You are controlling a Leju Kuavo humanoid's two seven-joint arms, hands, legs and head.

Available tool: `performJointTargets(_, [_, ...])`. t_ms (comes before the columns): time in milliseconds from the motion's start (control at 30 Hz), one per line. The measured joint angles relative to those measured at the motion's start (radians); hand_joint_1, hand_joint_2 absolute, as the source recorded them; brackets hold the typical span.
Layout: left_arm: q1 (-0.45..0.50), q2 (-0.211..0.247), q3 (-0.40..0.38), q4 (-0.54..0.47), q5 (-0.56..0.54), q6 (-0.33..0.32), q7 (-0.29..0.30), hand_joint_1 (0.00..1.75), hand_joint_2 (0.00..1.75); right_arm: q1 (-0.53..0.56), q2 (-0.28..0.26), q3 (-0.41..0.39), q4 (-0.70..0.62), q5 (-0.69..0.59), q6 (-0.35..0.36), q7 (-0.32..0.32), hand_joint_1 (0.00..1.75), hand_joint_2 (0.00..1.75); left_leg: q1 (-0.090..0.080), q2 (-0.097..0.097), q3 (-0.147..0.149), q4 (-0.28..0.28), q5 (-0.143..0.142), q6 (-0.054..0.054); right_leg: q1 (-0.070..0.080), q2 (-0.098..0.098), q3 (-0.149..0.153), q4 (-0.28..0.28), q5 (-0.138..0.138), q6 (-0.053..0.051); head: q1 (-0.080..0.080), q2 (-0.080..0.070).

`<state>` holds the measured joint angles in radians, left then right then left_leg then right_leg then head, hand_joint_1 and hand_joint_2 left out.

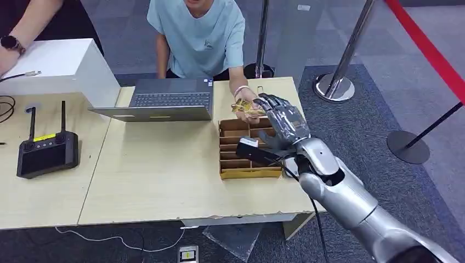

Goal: Pass the card to the sensor for recognition and then transmit it.

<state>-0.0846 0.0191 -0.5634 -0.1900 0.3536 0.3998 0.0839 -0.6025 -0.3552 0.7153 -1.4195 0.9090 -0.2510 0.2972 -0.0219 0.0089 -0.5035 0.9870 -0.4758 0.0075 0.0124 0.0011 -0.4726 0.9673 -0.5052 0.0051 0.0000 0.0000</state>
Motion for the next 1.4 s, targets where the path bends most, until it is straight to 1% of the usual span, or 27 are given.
performJointTargets(433, [0.0,0.0,-0.005,0.0,0.005,0.002,0.0,0.0,1.75,0.007,-0.013,-0.002,0.0,-0.022,-0.007,-0.019,1.75,1.75,0.0,0.0,0.0,0.0,0.0,0.0,0.0,0.0,0.0,0.0,0.0,0.0,0.0,0.0])
performJointTargets(767, [0.0,0.0,-0.005,0.0,0.01,0.002,0.003,0.0,1.75,0.038,-0.028,-0.015,0.016,-0.048,-0.053,-0.058,1.75,1.75,0.0,0.0,0.0,0.0,0.0,0.0,0.0,0.0,0.0,0.0,0.0,0.0,0.0,0.0])
performJointTargets(1000, [0.0,0.0,-0.005,0.0,0.013,0.003,0.0,0.0,1.75,0.047,-0.031,-0.033,0.027,-0.057,-0.093,-0.072,1.75,1.75,0.0,0.0,0.0,0.0,0.0,0.0,0.0,0.0,0.0,0.0,0.0,0.0,0.0,0.0])
performJointTargets(1200, [0.0,0.0,-0.005,0.0,0.016,0.005,-0.001,0.0,1.75,0.051,-0.032,-0.051,0.037,-0.058,-0.127,-0.073,1.75,1.75,0.0,0.0,0.0,0.0,0.0,0.0,0.0,0.0,0.0,0.0,0.0,0.0,0.0,0.0])
performJointTargets(1400, [0.0,0.0,-0.005,0.0,0.019,0.005,0.0,0.0,1.75,0.052,-0.035,-0.074,0.045,-0.058,-0.146,-0.066,1.75,1.75,0.0,0.0,0.0,0.0,0.0,0.0,0.0,0.0,0.0,0.0,0.0,0.0,0.0,0.0])
